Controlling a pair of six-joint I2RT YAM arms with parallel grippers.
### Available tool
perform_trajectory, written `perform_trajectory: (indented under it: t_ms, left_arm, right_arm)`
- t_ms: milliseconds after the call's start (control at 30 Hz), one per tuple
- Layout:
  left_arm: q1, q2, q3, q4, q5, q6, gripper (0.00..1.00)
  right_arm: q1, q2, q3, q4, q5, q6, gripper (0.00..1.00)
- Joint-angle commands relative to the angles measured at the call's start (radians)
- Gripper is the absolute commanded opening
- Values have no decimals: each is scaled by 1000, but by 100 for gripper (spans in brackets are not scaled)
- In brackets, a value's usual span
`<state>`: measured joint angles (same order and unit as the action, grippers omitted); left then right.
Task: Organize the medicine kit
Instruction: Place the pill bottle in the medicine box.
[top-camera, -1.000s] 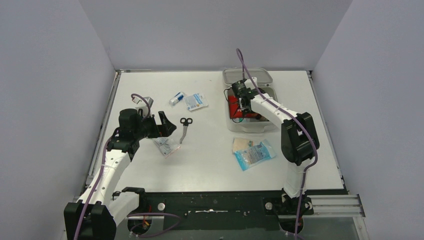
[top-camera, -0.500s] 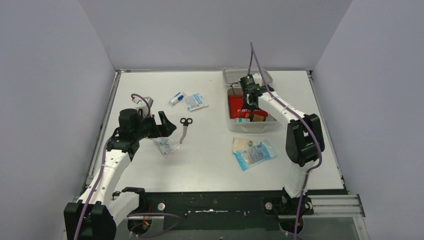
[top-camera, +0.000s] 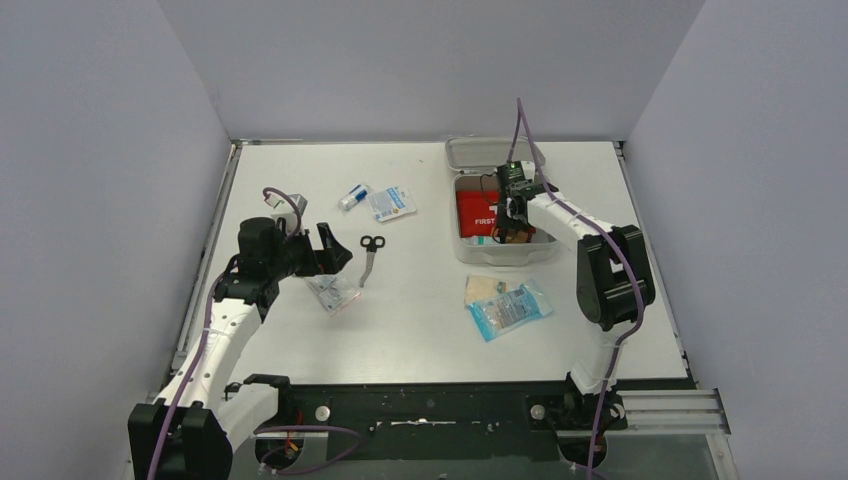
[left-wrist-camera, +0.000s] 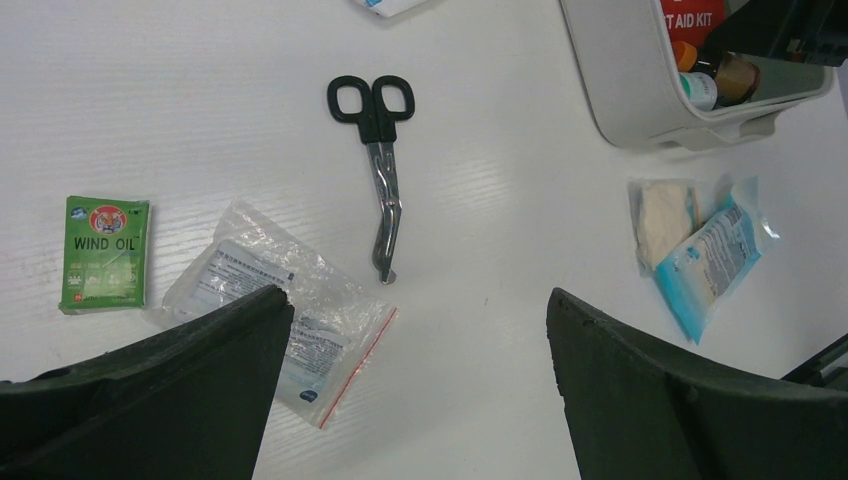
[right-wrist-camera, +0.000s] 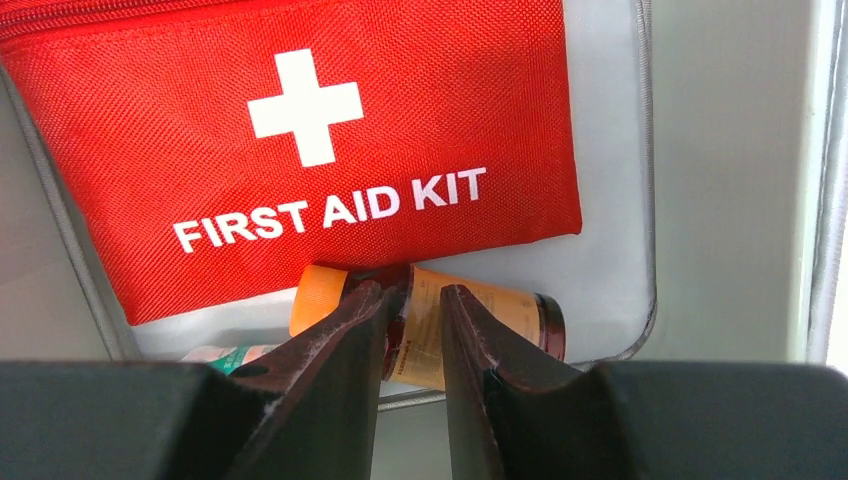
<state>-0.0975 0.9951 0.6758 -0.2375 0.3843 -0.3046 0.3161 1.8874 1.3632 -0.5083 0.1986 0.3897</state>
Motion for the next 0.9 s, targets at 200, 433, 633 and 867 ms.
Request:
perform_trajectory:
  t_ms: [200,433,633,867]
  left_arm:
    - [3,6,27,-11,-49,31,97]
    - [10,12,37,-37,-131,27,97]
    - [10,13,43,-63,-221,18,97]
    - [14,74,61,-61,-262,-13,93]
  right_arm:
    - [-18,-53,-115,73,-48,6,26]
    - [-18,-120,-60,34,-43,-15,28]
    - [-15,-221,-64,27,-78,-24,37]
    - [16,-437,-161,114,-206,-32,49]
